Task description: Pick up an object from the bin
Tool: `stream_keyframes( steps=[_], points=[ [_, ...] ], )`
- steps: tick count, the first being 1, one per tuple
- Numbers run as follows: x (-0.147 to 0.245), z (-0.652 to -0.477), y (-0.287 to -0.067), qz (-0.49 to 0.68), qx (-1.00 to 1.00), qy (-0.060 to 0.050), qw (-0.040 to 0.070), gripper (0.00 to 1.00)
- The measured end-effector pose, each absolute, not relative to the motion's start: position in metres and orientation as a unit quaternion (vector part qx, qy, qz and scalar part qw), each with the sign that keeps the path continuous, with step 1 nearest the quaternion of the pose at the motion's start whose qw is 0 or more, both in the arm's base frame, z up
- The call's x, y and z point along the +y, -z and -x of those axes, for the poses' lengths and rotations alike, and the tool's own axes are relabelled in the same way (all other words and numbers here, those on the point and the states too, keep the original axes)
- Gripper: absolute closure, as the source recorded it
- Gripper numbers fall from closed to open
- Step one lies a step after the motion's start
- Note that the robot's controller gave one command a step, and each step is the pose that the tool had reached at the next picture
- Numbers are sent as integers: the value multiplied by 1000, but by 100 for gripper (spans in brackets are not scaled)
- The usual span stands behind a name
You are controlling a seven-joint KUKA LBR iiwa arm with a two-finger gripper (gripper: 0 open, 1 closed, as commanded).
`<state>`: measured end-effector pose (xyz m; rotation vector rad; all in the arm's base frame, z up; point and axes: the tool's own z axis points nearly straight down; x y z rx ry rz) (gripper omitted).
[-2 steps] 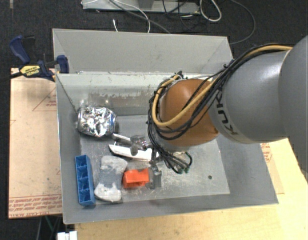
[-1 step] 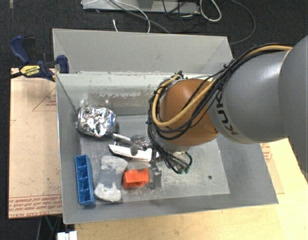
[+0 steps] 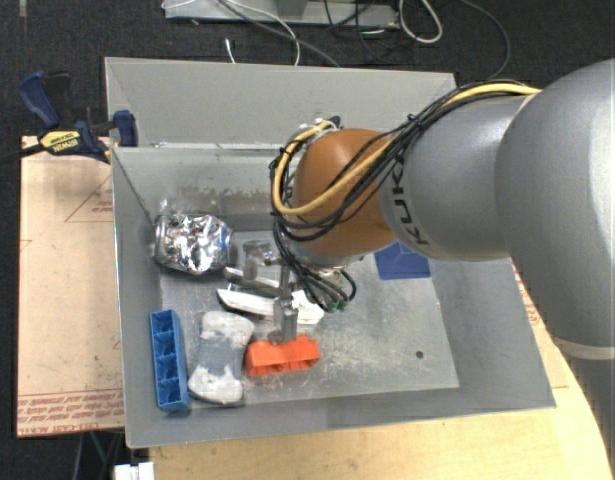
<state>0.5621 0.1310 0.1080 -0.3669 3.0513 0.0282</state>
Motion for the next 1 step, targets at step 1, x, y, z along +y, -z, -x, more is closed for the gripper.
stream_keyframes(
  steps=[1],
  points=[
    [144,-544,-87,130,991,-10,41,0]
  ],
)
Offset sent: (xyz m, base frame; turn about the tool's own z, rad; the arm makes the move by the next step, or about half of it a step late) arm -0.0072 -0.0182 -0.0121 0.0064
